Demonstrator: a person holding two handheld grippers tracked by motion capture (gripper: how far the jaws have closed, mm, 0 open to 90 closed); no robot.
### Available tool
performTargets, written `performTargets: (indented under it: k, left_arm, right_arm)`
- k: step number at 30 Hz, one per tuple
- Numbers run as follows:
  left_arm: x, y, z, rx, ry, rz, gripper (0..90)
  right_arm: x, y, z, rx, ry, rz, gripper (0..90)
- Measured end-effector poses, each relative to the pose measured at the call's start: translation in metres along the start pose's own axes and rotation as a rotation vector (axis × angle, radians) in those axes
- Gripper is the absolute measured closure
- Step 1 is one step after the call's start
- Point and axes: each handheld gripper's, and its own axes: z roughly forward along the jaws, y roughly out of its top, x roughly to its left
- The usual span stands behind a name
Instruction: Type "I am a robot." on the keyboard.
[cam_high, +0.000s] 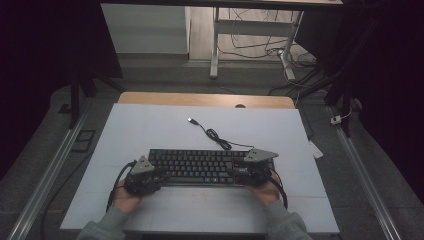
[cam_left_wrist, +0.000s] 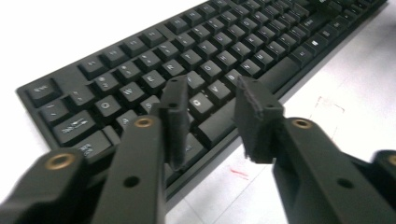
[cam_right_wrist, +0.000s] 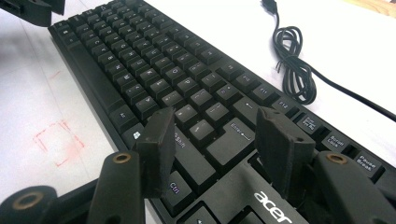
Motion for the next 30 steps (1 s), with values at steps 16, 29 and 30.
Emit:
performTargets:
  k: [16, 29, 30]
  left_arm:
    - [-0.015, 0.003, 0.025, 0.039, -0.043, 0.054, 88.3]
    - [-0.015, 0.001, 0.033, 0.057, -0.027, 0.053, 88.2]
    - [-0.015, 0.001, 0.034, 0.058, -0.027, 0.053, 88.2]
  right_arm:
    - [0.001, 0.000, 0.002, 0.013, 0.007, -0.003, 48.0]
    - [0.001, -0.001, 0.005, 0.022, 0.013, -0.006, 47.7]
    - [0.001, -0.001, 0.005, 0.023, 0.013, -0.005, 47.7]
